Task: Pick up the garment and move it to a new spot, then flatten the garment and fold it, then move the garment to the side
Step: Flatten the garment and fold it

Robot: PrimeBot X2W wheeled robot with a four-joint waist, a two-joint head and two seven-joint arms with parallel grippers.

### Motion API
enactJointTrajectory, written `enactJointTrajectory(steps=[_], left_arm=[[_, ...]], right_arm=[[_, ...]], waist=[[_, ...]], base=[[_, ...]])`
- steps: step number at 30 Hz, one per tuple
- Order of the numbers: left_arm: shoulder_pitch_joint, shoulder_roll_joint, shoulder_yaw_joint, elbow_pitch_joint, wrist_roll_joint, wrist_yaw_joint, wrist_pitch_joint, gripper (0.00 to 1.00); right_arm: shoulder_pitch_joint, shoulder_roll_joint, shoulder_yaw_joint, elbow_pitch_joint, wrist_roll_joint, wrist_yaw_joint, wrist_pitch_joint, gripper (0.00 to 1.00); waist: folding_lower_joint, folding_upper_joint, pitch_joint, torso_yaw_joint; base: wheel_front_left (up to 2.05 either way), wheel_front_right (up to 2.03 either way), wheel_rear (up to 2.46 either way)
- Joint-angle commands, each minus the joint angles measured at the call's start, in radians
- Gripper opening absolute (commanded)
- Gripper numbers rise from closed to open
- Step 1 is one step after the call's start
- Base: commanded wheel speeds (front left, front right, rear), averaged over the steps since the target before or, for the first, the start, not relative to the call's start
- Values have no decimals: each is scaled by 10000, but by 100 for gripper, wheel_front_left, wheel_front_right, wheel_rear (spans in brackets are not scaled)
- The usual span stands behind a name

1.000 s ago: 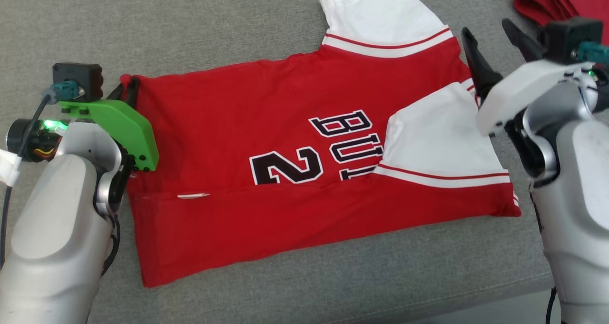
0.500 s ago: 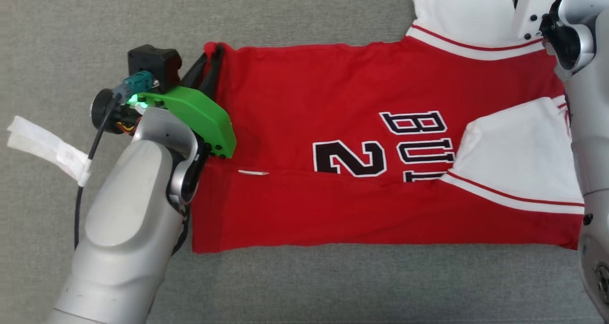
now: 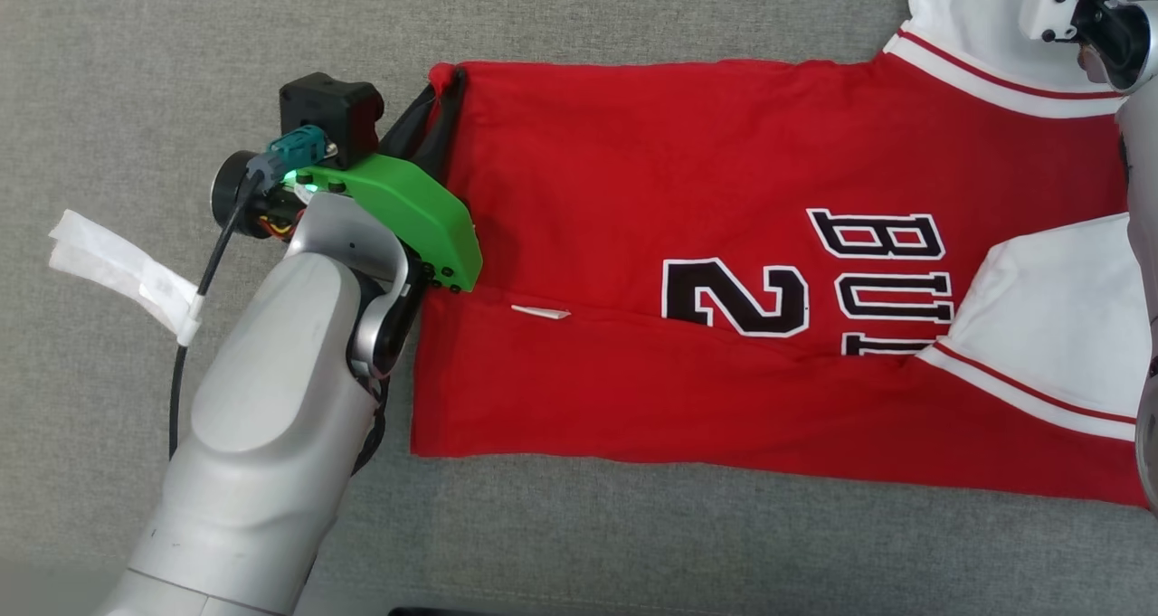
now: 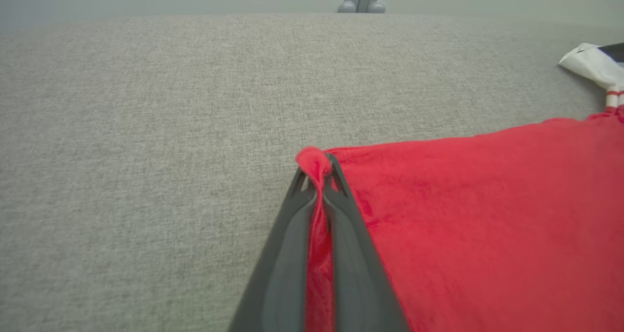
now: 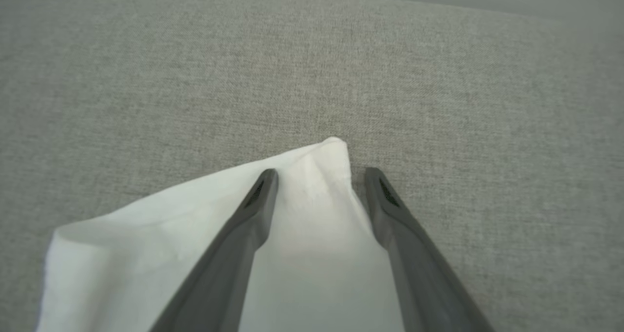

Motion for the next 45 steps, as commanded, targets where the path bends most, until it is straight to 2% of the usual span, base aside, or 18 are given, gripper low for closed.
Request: enactJointTrajectory(steps=[1,2,9,15,19,22,27,33,39,45], left_arm=[[-174,127,68,61,-48,1,-67,0],[-186,157,95,106,-51,13,-93,0],[-253,448,337,483,-271,58,-54,0],[144,824,570,920,-479,-12,-152,0],[599,1045,625,1014,-620,-100,-184,0],[1093,1301,710,892,-728,-119,-200,0],[2084,1693,820,280,-976,-66,-147,0],[3468,2006,994,-932,-1280,90,-91,0],[4945,2182,1253,-2170,-1667,524,-17,0],[5840,2172,1420,-2744,-1884,873,-50,0]], right_arm=[[211,39,-20,303,-105,-17,-106,14],[207,31,-34,350,-159,-19,-276,0],[245,348,43,548,6,-17,-1906,0],[626,492,957,495,1002,-17,-2921,0],[1505,298,1974,-238,2292,-17,-3337,0],[2506,-120,2799,-1261,3384,-17,-3529,0],[4370,-810,3351,-3184,4862,-17,-3864,0],[6436,-1102,3197,-4939,5527,-17,-4131,0],[8199,-820,2533,-6142,5378,-17,-4291,0],[9089,-358,2170,-6762,5126,-17,-4174,0]], waist=[[-1,0,-45,-99],[-1,0,-62,-152],[-1,0,-419,-660],[-1,0,-1305,-1267],[-1,0,-2023,-1637],[-1,0,-2527,-1953],[-1,0,-3161,-2363],[-1,0,-3498,-2668],[-1,0,-3488,-2758],[-1,0,-3448,-2810]], base=[[0,0,0],[0,0,0],[0,0,0],[0,0,0],[0,0,0],[0,0,0],[0,0,0],[0,0,0],[0,0,0],[0,0,0]])
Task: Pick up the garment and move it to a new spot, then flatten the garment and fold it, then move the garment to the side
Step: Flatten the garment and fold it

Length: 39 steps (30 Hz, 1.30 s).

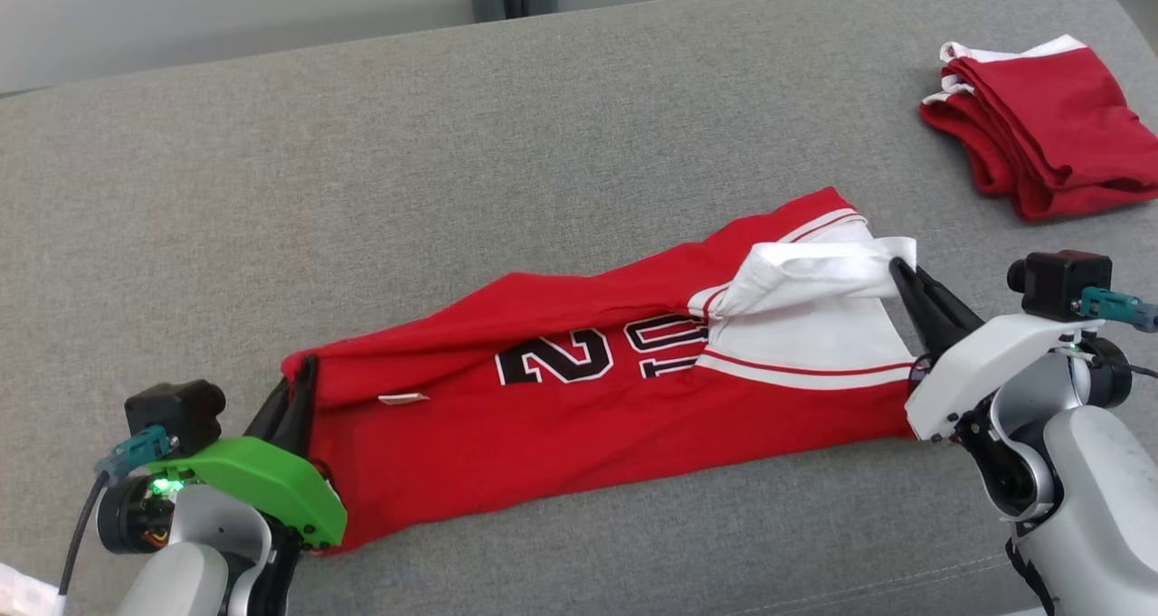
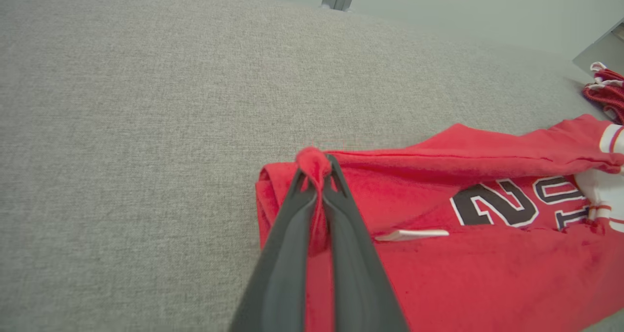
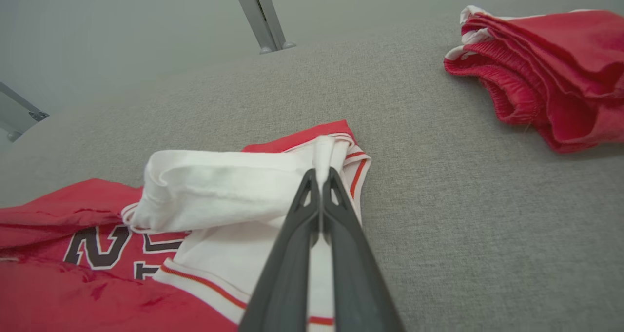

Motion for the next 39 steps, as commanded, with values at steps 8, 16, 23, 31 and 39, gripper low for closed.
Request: enactJointTrajectory(steps=[8,16,23,31,39], left_arm=[[785,66,44,-338,-137,247,-54,0],[1216,-193,48,-269,-247,419,-382,100],[1979,-553,562,-844,-528,838,-1288,100],[2447,-570,1134,-1278,-268,1514,-2198,100],[2202,-613,1046,-1078,-62,1633,-2373,100]], right_arm=[[804,427,-611,-416,-401,-17,101,0],[1224,772,-991,-212,-738,-17,-16,45],[1876,1098,-1695,-400,-941,-17,-448,100],[2298,1214,-2654,-958,-1342,-17,-231,100],[1150,887,-2156,-447,-1673,-16,1342,100]], waist=[[0,0,-33,66],[0,0,-117,17],[0,0,-245,39],[0,0,-446,200],[0,0,-564,443]], base=[[0,0,0],[0,0,0],[0,0,0],[0,0,0],[0,0,0]])
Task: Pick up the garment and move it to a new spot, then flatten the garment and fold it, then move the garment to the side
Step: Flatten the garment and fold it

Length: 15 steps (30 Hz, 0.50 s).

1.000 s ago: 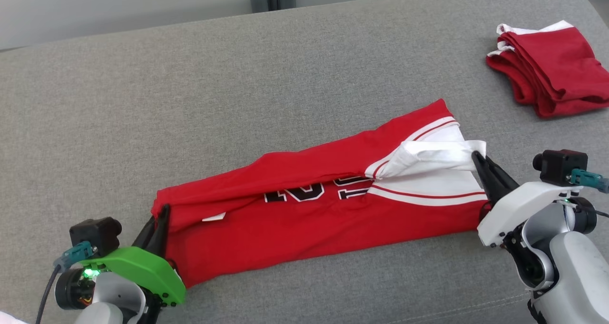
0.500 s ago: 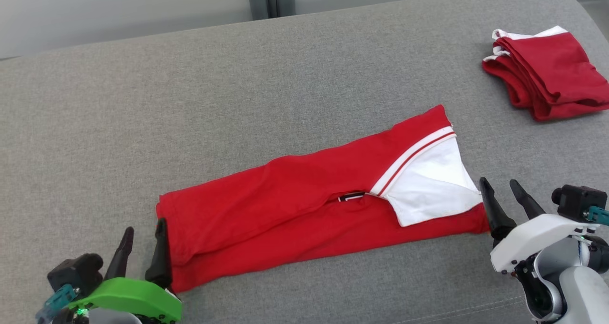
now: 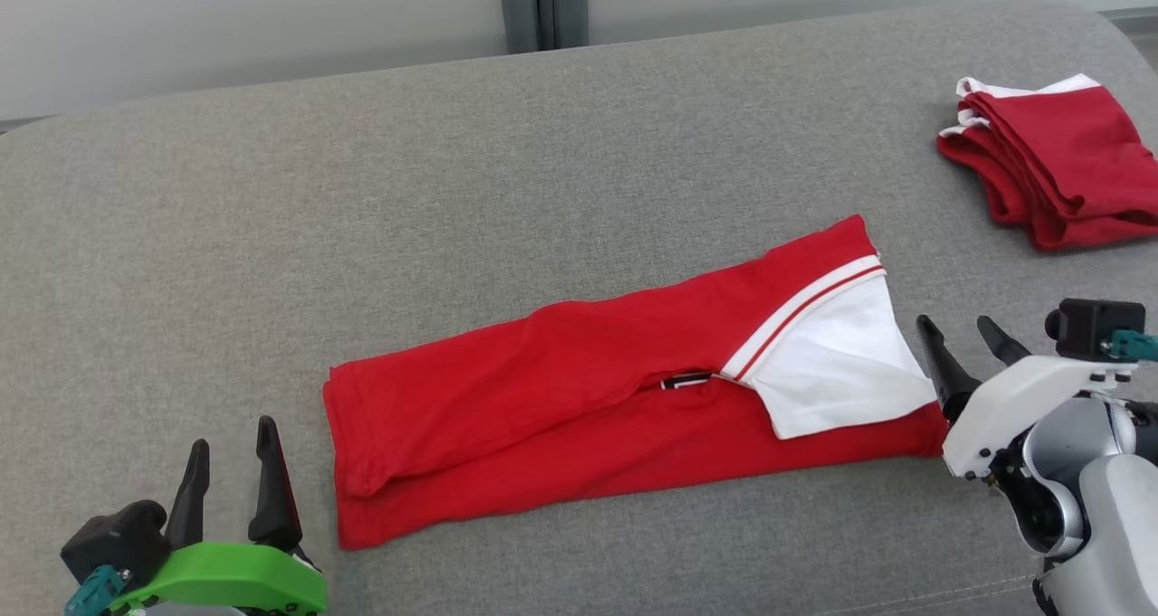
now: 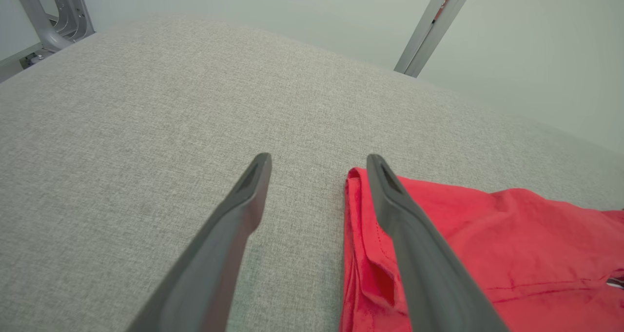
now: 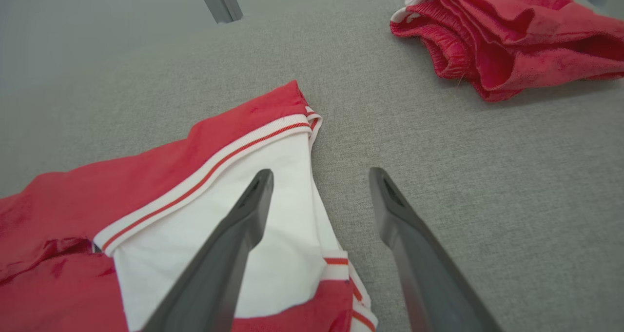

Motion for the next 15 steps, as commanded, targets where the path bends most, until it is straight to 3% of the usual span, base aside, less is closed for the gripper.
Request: enactJointTrajectory(steps=[1,7,15], left_arm=[[-124,12,-18,56,73,13,-53,100],[-195,-2,-70,103,120,79,-79,100],[-198,54,-108,151,86,70,-53,100]], right_arm=[[-242,-117,138,256,12,-14,315,100],[-902,-561,681,1555,126,-14,1473,100],[-1416,-685,1152,3078,338,-14,1952,100]], waist=[[1,-1,-46,123],[1,-1,-134,562],[1,-1,-216,981]], base=[[0,0,0],[0,0,0],[0,0,0]])
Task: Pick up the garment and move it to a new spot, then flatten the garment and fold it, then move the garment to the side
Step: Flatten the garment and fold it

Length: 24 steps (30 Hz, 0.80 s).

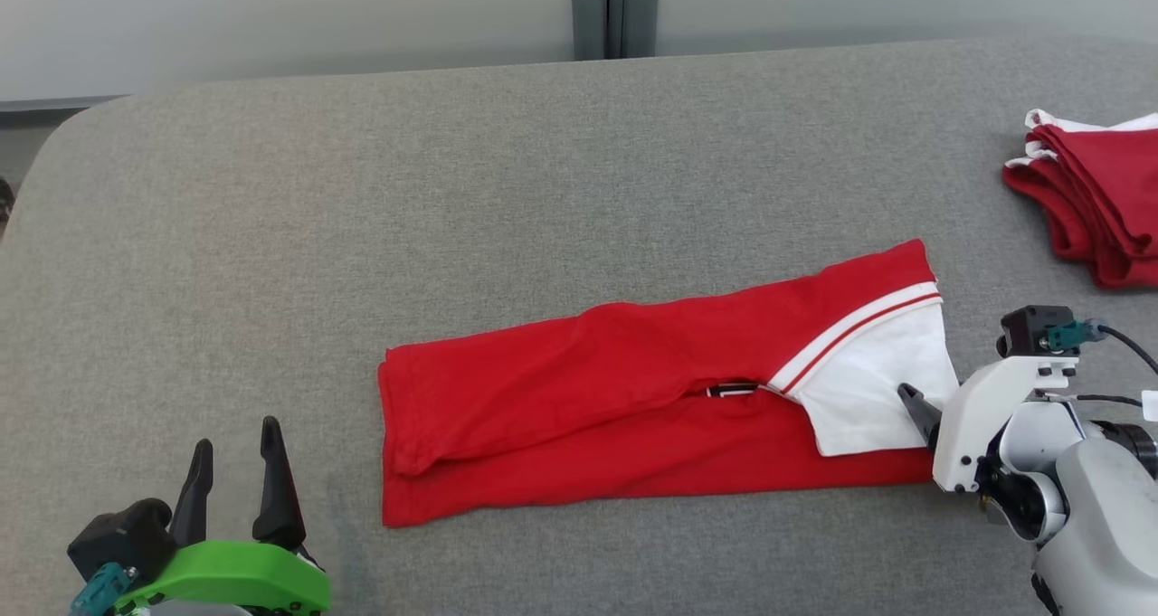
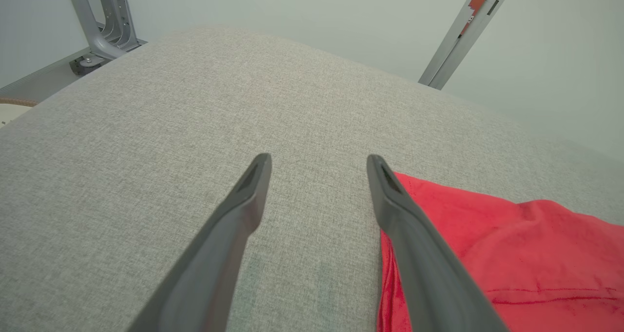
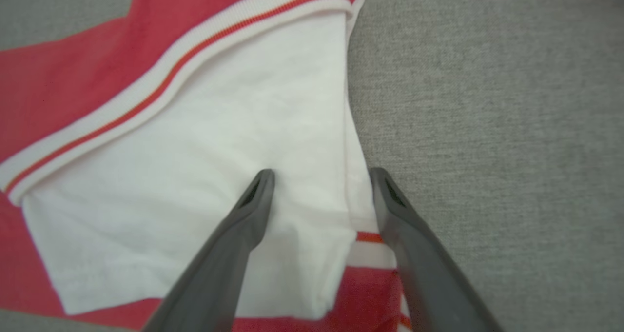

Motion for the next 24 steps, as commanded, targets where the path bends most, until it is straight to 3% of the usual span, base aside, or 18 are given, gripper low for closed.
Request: enactJointTrajectory(steps=[1,5,6,7,9,10,16,24], left_arm=[[-126,72,-1,-10,42,9,-16,100],[-159,113,3,-45,44,43,4,100],[-164,122,13,-49,45,60,3,100],[-165,131,26,-55,47,83,-4,100],[-188,150,25,-55,65,118,-3,100],[-205,153,15,-53,77,120,5,100],[-242,204,13,-73,89,165,31,100],[-244,240,-11,-137,91,220,46,100]], right_arm=[[-168,-8,146,228,62,-9,55,100],[-310,117,653,789,154,-5,152,100],[-335,139,762,884,175,-5,154,69],[-381,177,882,1011,183,-5,92,45],[-501,227,1020,1242,197,-5,-39,22],[-546,240,1051,1328,204,-5,-141,2],[-1052,149,1077,1723,270,-19,-942,0],[-1114,-518,708,1625,536,-19,-1708,0]], waist=[[1,0,-32,115],[1,0,-21,172],[1,0,-17,167],[1,0,-14,154],[1,0,-10,113],[1,0,-9,90],[1,0,-27,-249],[1,0,-16,-811]], base=[[0,0,0],[0,0,0],[0,0,0],[0,0,0],[0,0,0],[0,0,0],[0,0,0],[0,0,0]])
